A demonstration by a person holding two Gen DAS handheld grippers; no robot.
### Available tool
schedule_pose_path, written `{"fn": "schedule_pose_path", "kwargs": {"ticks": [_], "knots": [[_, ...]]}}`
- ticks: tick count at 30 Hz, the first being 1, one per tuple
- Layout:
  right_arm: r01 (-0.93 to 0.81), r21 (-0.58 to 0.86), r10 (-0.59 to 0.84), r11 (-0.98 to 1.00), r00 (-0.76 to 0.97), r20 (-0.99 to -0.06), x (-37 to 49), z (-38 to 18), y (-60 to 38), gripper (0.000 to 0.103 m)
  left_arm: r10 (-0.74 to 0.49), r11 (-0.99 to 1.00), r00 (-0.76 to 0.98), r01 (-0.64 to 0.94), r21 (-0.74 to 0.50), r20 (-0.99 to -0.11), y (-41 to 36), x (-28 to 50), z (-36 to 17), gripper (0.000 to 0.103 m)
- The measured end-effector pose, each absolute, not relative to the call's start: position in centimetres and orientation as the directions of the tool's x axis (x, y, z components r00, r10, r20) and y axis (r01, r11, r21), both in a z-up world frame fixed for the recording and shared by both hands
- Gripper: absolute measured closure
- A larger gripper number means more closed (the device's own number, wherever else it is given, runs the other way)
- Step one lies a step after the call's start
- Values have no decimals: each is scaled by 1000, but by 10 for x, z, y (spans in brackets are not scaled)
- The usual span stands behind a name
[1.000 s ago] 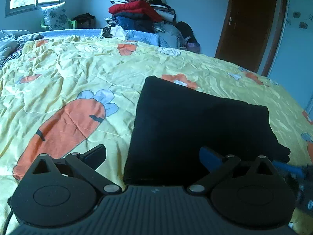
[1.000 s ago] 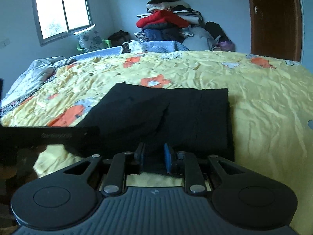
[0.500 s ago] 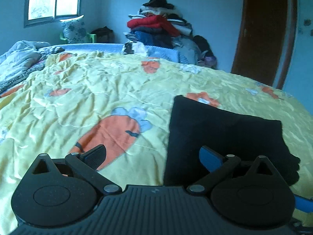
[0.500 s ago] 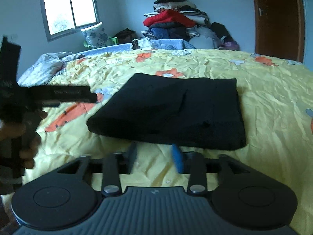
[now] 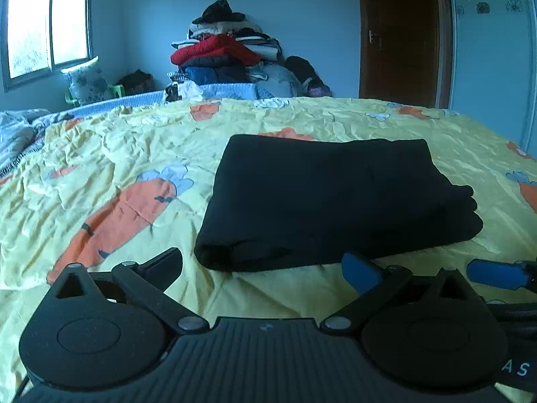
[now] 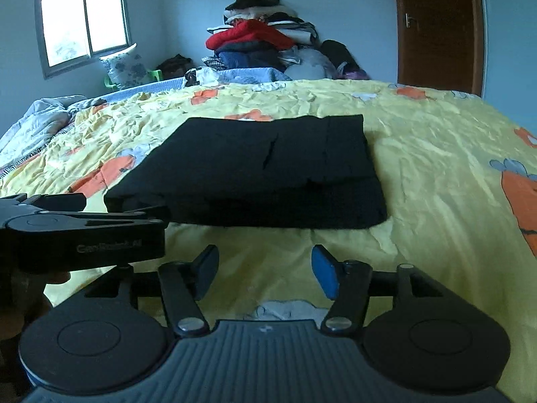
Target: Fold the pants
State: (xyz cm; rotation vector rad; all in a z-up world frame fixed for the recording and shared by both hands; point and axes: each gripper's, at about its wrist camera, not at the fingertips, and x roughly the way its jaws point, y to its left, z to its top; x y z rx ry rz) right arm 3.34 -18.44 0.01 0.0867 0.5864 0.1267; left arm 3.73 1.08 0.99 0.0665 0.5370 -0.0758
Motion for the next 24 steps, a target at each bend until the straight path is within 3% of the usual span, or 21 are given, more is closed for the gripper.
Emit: {"fn": "schedule_pose_path", "kwargs": {"ticks": [5,7,17,24], "knots": [[-93,105,135,990,830,-541,32,1,-184,38,-46,996,848,76,36,-527,16,34,8,0],[-86,100,126,991,831,-542,31,1,-185,29,-42,997,848,72,36,-528,18,33,8,0],[-62,100,107,993,827,-552,30,-1,-189,28,-42,996,836,76,38,-547,21,30,3,0],[-42,96,89,994,823,-561,31,-2,-190,18,-45,997,830,76,31,-557,23,28,1,0]]}}
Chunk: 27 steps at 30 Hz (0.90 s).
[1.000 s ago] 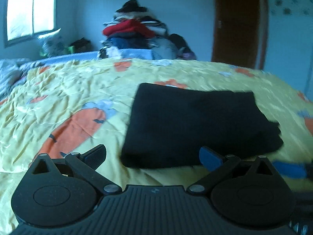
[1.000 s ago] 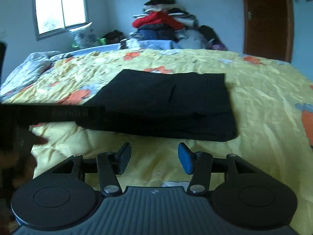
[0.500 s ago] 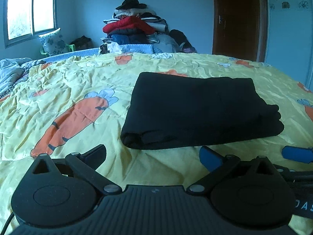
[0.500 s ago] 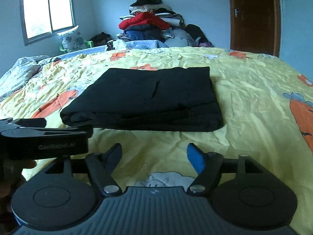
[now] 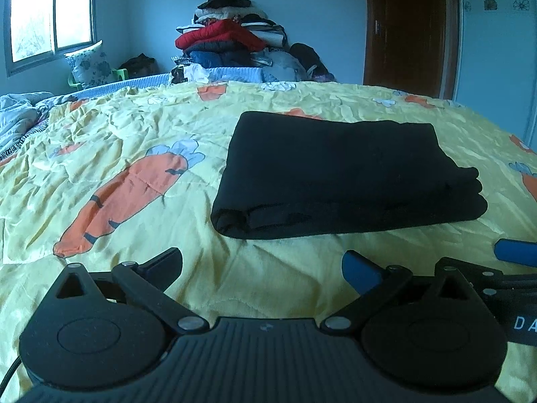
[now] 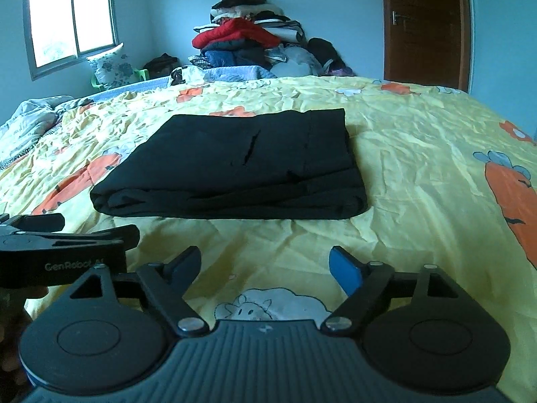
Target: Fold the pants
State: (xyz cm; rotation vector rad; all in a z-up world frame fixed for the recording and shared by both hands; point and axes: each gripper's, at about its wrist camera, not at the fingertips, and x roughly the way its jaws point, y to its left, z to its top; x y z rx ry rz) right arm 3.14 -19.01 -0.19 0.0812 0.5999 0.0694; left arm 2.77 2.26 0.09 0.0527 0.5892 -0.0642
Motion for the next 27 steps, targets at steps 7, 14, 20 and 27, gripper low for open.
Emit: {"fn": "schedule_pose_path", "kwargs": {"ticks": [7,14,20,27], "knots": [[-43,50,64,998,804,-591,35,-9,-183,5,-51,997,806,79,21,-590,24,31,-6,0],[-3,39,26,999,800,-599,34,-10,-186,1,-69,997,789,66,-27,-610,34,31,-9,0],[7,-5,-9,1000,791,-612,37,-13,-182,0,-65,997,785,73,-13,-616,32,30,-11,0],[-1,-2,0,1000,790,-613,39,-13,-182,0,-66,997,785,74,-13,-617,32,31,-11,0]]}}
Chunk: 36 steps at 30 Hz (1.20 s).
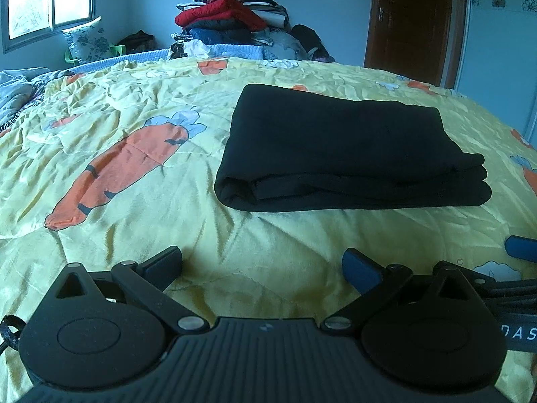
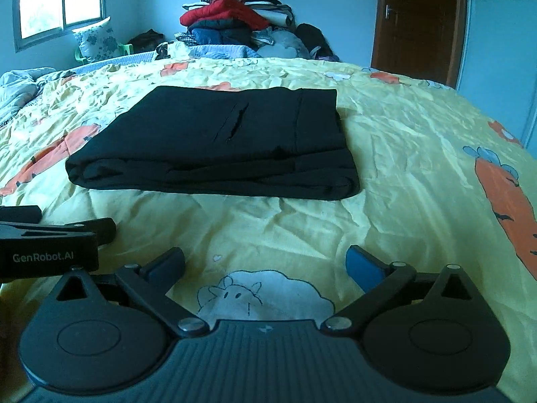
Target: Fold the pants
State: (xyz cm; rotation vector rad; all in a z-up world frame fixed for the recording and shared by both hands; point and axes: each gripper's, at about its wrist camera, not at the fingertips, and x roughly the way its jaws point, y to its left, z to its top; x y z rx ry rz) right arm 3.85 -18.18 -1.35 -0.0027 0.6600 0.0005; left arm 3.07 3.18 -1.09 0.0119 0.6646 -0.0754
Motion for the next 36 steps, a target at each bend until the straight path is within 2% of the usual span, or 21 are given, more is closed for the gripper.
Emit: {"fn": "schedule_pose_path", "kwargs": {"ticks": [17,26,31,36], "knots": [[1,0,-1,1000,791,-612,38,-13,-182,0,-66,997,785,74,-13,-616,32,31,-11,0],[57,69,-3,996,795,-606,38,-8,-198,0,-88,995,781,103,-12,-618,33,33,-11,0],[34,-38,-50,999,791,-610,41,-12,-185,0,-86,995,782,103,-9,-618,33,33,-11,0],[26,-5,-23,1000,788,-615,43,-14,-191,0,-86,995,782,103,-9,-617,33,33,-11,0]]}}
